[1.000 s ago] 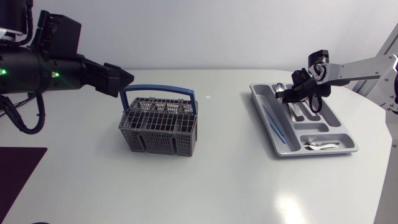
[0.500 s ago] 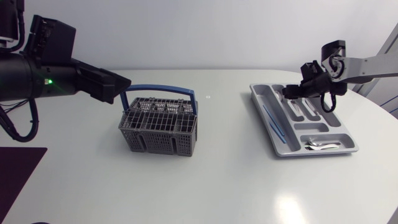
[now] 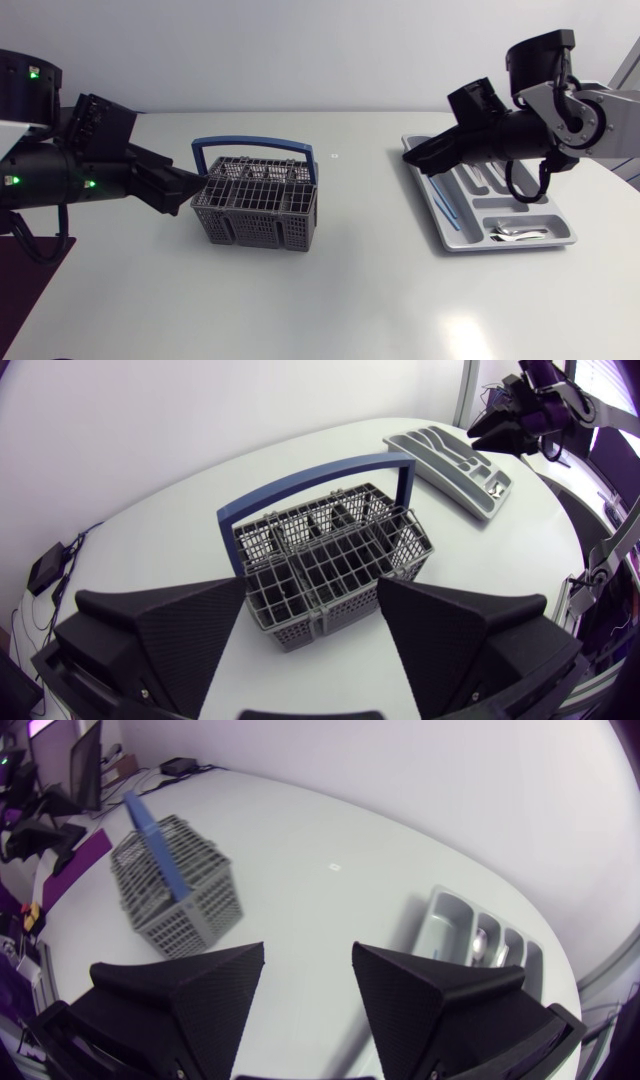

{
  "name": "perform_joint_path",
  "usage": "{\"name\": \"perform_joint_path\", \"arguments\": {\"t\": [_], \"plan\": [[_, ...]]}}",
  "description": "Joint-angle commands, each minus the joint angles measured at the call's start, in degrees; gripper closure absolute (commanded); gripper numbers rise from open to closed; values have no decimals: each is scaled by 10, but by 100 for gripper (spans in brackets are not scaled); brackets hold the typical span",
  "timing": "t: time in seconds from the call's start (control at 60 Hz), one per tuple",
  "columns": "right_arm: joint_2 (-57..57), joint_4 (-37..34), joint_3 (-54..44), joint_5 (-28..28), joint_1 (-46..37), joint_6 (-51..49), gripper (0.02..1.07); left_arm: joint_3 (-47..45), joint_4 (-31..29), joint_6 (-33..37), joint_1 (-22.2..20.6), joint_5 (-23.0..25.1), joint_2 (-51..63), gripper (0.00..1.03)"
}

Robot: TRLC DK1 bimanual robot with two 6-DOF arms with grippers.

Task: Unload the cutlery basket into the drawer organizer.

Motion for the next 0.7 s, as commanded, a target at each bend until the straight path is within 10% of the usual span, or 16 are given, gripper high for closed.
{"name": "perform_joint_path", "arguments": {"t": [0.0, 0.367, 0.683], "plan": [[-24, -8, -22, -2, 49, -7, 47, -25, 15, 24, 21, 19, -1, 16], [24, 34, -15, 19, 212, -2, 100, -66, 101, 38, 55, 54, 72, 74], [103, 79, 21, 23, 252, 2, 102, -57, 162, 43, 47, 54, 175, 92]]}}
